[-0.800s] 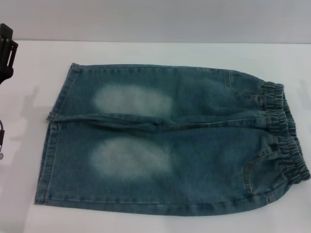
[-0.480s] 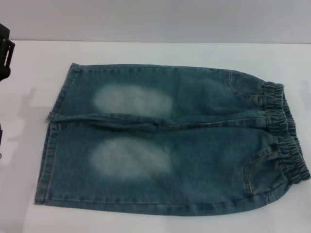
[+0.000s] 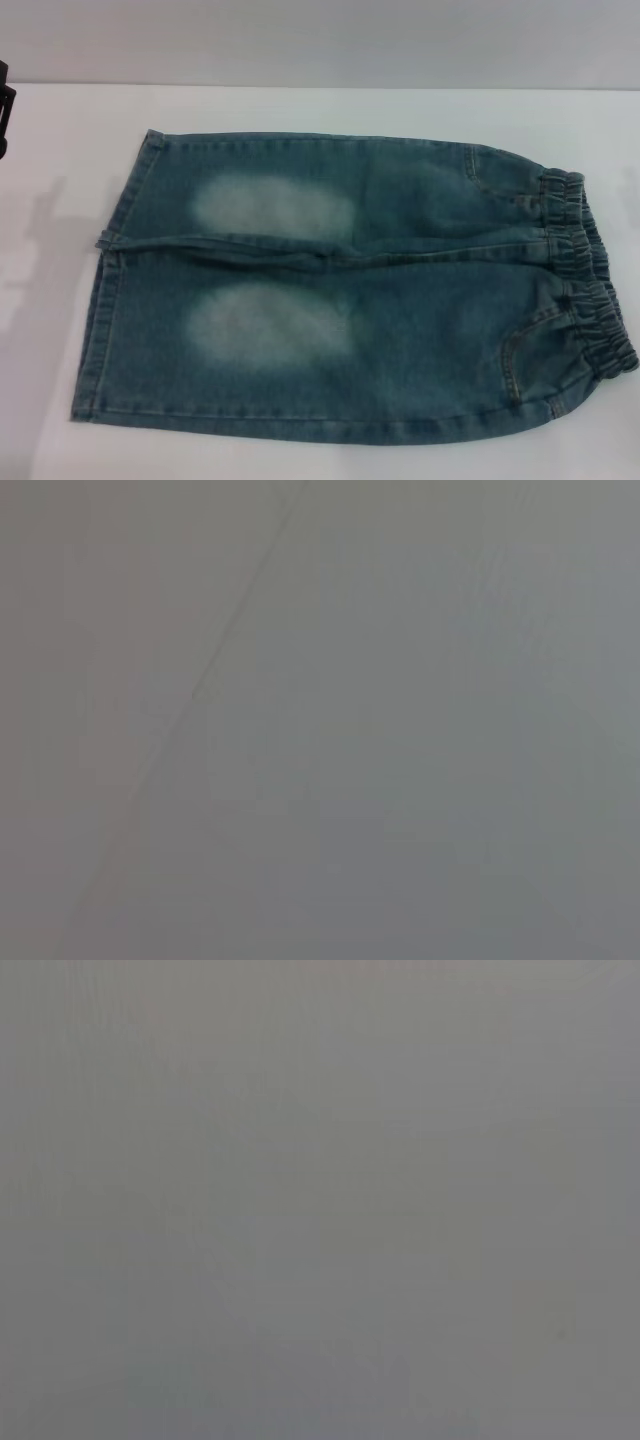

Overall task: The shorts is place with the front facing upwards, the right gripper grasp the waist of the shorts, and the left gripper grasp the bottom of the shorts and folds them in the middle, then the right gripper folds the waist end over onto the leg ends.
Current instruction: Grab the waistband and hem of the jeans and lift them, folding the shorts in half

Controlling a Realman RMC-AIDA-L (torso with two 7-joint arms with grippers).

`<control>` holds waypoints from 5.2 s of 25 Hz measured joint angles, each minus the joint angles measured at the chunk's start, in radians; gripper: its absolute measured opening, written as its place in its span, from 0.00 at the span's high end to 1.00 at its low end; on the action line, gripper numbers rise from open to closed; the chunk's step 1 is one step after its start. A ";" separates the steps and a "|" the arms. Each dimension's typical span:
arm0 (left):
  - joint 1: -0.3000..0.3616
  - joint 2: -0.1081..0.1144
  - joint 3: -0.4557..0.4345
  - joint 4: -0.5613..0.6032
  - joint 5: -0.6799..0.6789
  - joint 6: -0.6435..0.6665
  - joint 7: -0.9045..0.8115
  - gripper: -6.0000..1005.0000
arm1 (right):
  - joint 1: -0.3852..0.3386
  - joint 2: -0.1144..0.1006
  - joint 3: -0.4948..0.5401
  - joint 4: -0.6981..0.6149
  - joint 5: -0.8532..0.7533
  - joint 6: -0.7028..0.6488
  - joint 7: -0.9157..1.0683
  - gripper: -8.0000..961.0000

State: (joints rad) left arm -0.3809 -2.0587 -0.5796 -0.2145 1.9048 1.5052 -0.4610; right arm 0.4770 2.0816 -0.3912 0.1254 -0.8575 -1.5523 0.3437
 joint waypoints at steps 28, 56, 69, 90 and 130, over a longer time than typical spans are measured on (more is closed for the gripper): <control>-0.261 0.252 0.714 0.632 0.320 0.222 -1.352 0.23 | -0.115 -0.007 0.010 -0.167 0.006 0.047 0.208 0.22; -0.159 0.287 1.178 0.719 0.416 0.370 -2.020 0.24 | -0.085 -0.014 0.127 -0.272 0.014 0.283 0.208 0.22; -0.144 0.245 1.185 0.682 0.522 0.253 -1.986 0.25 | -0.077 -0.014 0.121 -0.267 0.009 0.293 0.215 0.22; -0.134 0.256 1.193 0.682 0.563 0.194 -1.953 0.25 | -0.088 -0.012 0.099 -0.258 0.004 0.291 0.219 0.22; -0.212 0.218 1.184 0.681 0.555 0.201 -1.914 0.27 | -0.098 -0.009 0.091 -0.231 0.005 0.282 0.219 0.22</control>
State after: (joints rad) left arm -0.5932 -1.8408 0.6043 0.4662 2.4594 1.7066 -2.3750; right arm 0.3787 2.0725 -0.3006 -0.1057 -0.8528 -1.2702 0.5630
